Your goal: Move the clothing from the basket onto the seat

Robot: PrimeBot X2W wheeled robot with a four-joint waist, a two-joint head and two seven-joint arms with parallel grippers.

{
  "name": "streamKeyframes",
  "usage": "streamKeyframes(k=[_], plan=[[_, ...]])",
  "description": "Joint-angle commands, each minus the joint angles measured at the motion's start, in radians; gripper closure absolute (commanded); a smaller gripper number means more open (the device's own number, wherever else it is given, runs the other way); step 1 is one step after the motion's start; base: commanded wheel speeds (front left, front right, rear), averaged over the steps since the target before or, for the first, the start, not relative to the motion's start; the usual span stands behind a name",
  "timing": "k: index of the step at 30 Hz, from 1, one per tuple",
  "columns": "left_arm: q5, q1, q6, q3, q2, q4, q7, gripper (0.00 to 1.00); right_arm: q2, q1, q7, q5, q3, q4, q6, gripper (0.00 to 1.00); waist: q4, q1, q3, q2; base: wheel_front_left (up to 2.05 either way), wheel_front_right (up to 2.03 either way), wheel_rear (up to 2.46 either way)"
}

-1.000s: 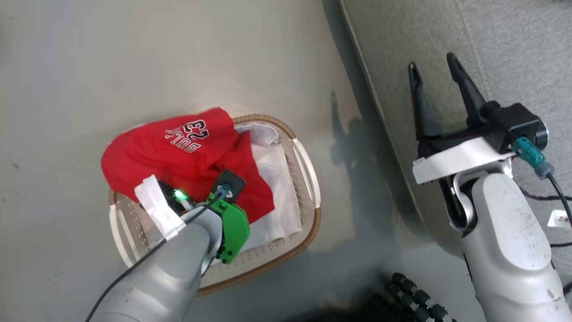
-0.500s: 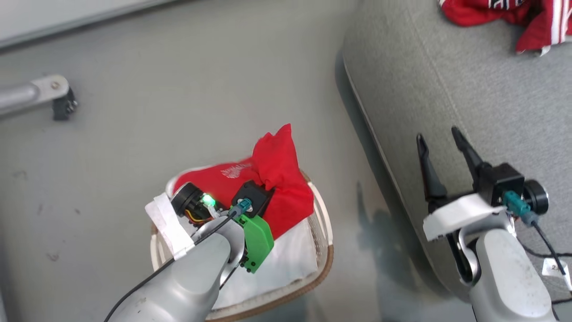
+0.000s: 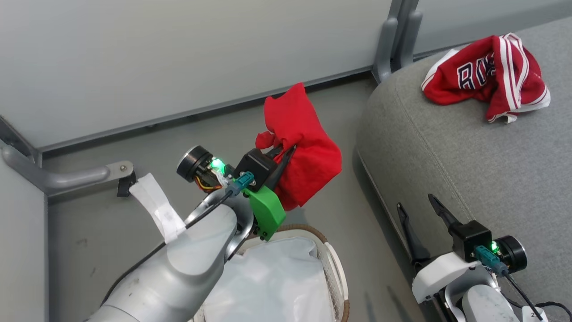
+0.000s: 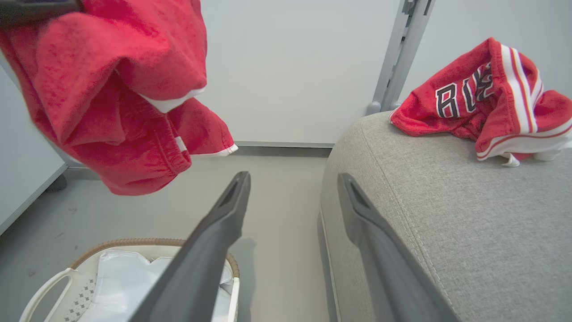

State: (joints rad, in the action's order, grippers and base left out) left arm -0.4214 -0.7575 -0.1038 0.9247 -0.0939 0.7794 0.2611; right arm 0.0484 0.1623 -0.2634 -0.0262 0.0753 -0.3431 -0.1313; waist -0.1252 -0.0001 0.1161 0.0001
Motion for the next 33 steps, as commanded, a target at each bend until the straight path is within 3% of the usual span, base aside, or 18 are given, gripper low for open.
streamKeyframes(k=[1, 16, 33], plan=[[0.01, -0.03, -0.002, 0.001, -0.016, -0.024, -0.001, 1.0, 0.004, -0.017, -0.002, -0.004, 0.01, -0.001, 0.001, 0.0, 0.036, 0.0001, -0.127, -0.0001, 0.0, 0.0, 0.0], [-0.031, -0.193, -0.007, -0.056, -0.124, -0.239, -0.132, 1.0, 0.004, 0.044, -0.002, -0.037, 0.15, 0.002, 0.001, 0.0, 0.033, 0.0001, -0.18, -0.0001, 0.0, 0.0, 0.0], [-0.052, -0.174, -0.004, -0.028, -0.137, -0.397, -0.206, 1.0, 0.004, 0.278, -0.002, 0.044, 0.261, -0.083, 0.001, 0.0, 0.078, 0.0001, -0.169, -0.0001, 0.0, 0.0, 0.0]])
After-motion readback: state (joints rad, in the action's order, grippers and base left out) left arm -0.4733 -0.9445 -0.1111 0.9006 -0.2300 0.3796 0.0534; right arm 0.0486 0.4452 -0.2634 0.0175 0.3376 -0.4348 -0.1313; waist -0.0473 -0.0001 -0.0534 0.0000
